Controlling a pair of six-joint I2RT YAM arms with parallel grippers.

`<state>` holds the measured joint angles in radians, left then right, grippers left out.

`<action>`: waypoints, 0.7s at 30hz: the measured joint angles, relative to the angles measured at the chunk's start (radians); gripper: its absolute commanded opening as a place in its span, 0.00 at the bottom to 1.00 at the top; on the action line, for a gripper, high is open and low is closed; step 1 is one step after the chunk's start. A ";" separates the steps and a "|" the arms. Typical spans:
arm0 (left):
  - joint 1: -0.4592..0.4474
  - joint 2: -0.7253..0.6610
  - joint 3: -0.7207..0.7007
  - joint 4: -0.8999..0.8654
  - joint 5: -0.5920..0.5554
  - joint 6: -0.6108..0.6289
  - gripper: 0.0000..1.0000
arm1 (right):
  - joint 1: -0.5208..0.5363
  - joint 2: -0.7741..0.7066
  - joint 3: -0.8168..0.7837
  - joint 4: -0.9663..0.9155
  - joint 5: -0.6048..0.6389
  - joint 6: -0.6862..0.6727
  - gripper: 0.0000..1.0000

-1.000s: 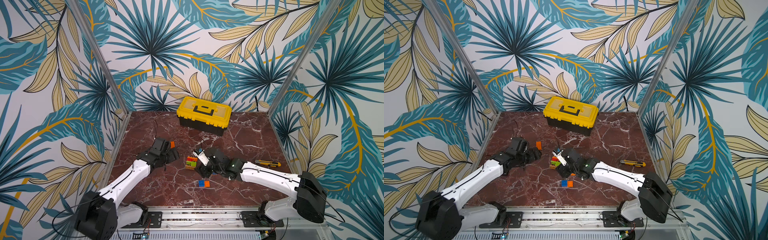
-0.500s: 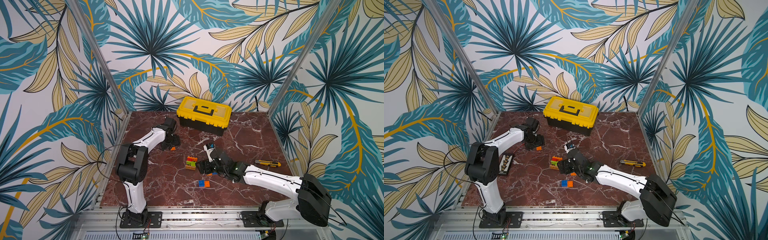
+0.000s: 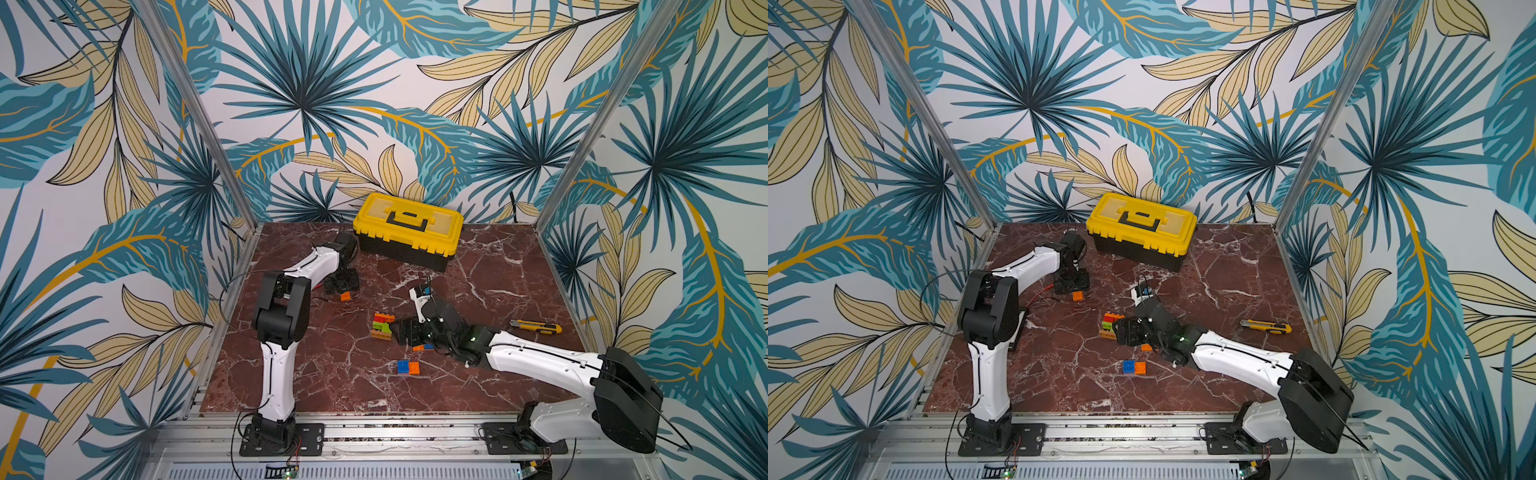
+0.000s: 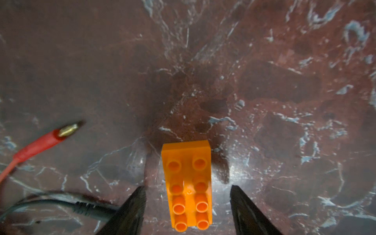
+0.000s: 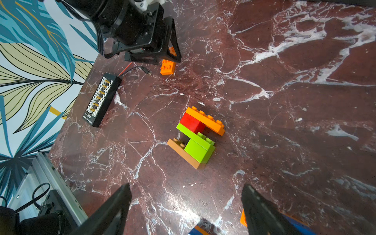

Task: Assemble the number 5 with lego
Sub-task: Pick up the lego brick from the center of the board.

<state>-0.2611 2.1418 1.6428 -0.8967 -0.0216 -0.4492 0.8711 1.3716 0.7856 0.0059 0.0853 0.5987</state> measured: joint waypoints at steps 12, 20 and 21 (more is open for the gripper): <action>0.003 0.025 0.031 -0.024 0.003 0.037 0.30 | 0.000 0.000 -0.016 0.026 -0.002 0.027 0.88; -0.018 -0.018 0.029 -0.045 0.010 0.068 0.28 | -0.031 -0.005 -0.024 -0.024 0.050 0.098 0.88; -0.027 -0.044 0.027 -0.045 0.011 0.074 0.28 | -0.045 -0.011 -0.024 -0.042 0.055 0.113 0.88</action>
<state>-0.2886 2.0975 1.6699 -0.9413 -0.0101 -0.3748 0.8265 1.3602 0.7620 -0.0357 0.1398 0.7113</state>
